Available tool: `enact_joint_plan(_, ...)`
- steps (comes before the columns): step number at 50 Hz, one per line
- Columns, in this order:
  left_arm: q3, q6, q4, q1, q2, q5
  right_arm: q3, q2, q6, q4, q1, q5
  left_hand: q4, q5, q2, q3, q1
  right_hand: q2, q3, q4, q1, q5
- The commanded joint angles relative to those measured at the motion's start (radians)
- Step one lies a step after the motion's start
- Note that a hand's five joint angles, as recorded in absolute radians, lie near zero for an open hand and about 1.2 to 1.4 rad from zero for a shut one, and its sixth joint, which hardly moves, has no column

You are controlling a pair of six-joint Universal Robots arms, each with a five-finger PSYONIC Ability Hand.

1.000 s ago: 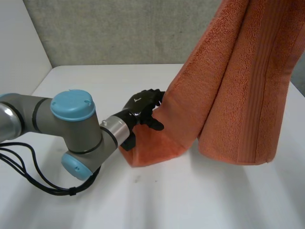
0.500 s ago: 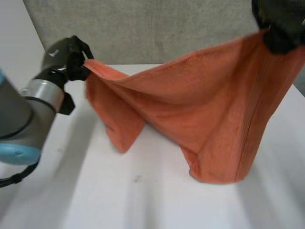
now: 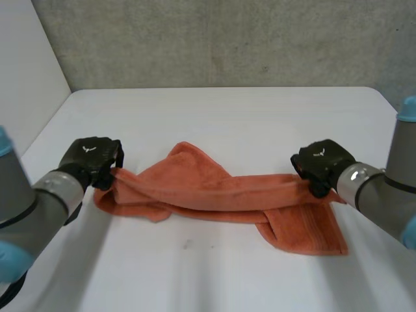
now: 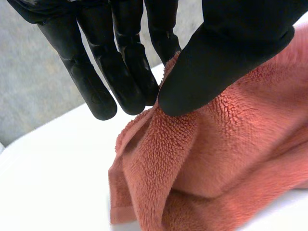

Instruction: Fold the laundry

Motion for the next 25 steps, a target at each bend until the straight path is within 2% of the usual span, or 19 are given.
enact_joint_plan(1,0.324,-0.001,0.015,-0.007,-0.213,-0.049,-0.245,0.103,0.008,-0.126,0.004,0.018,0.180,0.196,0.179,0.180,0.226,0.214,0.207,0.203,0.414,0.227)
enact_joint_plan(2,0.411,-0.001,0.030,-0.011,-0.231,-0.052,-0.318,0.111,0.022,-0.174,0.006,0.027,0.180,0.196,0.179,0.180,0.226,0.214,0.207,0.203,0.414,0.227)
enact_joint_plan(3,0.412,-0.001,0.030,-0.011,-0.231,-0.052,-0.393,0.114,0.042,-0.227,0.006,0.041,0.180,0.196,0.179,0.180,0.226,0.214,0.207,0.203,0.414,0.227)
enact_joint_plan(5,0.561,-0.009,0.134,-0.022,-0.235,-0.052,-0.468,0.114,0.065,-0.288,0.006,0.061,0.180,0.196,0.179,0.180,0.226,0.214,0.207,0.203,0.414,0.227)
enact_joint_plan(6,0.562,-0.009,0.134,-0.022,-0.235,-0.052,-0.469,0.114,0.065,-0.289,0.006,0.061,0.180,0.196,0.179,0.180,0.226,0.214,0.207,0.203,0.414,0.227)
enact_joint_plan(8,0.636,-0.006,0.345,-0.033,-0.201,-0.055,-0.574,0.096,0.117,-0.413,0.004,0.101,0.180,0.196,0.179,0.180,0.226,0.214,0.207,0.203,0.414,0.227)
enact_joint_plan(9,0.636,-0.006,0.346,-0.033,-0.201,-0.055,-0.575,0.096,0.117,-0.413,0.004,0.101,0.180,0.196,0.179,0.180,0.226,0.214,0.207,0.203,0.414,0.227)
enact_joint_plan(10,0.636,-0.006,0.461,-0.034,-0.161,-0.065,-0.591,0.078,0.140,-0.483,0.004,0.116,0.180,0.196,0.179,0.180,0.226,0.214,0.207,0.203,0.414,0.227)
enact_joint_plan(11,0.636,-0.006,0.463,-0.034,-0.161,-0.065,-0.581,0.042,0.157,-0.554,0.006,0.124,0.180,0.196,0.179,0.180,0.226,0.214,0.207,0.203,0.414,0.227)
enact_joint_plan(13,0.590,-0.005,0.652,-0.037,-0.089,-0.092,-0.552,0.003,0.166,-0.611,0.006,0.124,0.180,0.196,0.179,0.180,0.226,0.214,0.207,0.203,0.414,0.227)
enact_joint_plan(15,0.540,-0.003,0.685,-0.033,-0.057,-0.114,-0.506,-0.039,0.172,-0.645,0.004,0.121,0.180,0.196,0.179,0.180,0.226,0.214,0.207,0.203,0.414,0.227)
enact_joint_plan(20,0.380,-0.003,0.668,-0.027,0.016,-0.146,-0.317,-0.116,0.177,-0.650,-0.004,0.075,0.180,0.196,0.179,0.180,0.226,0.214,0.207,0.203,0.414,0.227)
enact_joint_plan(22,0.311,-0.003,0.647,-0.022,0.032,-0.148,-0.251,-0.134,0.178,-0.646,-0.007,0.049,0.180,0.196,0.179,0.180,0.226,0.214,0.207,0.203,0.414,0.227)
enact_joint_plan(24,0.159,-0.003,0.598,-0.014,0.061,-0.149,-0.106,-0.183,0.175,-0.637,-0.008,-0.032,0.180,0.196,0.179,0.180,0.226,0.214,0.207,0.203,0.414,0.227)
enact_joint_plan(25,0.159,-0.003,0.598,-0.014,0.062,-0.149,-0.105,-0.183,0.175,-0.637,-0.008,-0.033,0.180,0.196,0.179,0.180,0.226,0.214,0.207,0.203,0.414,0.227)
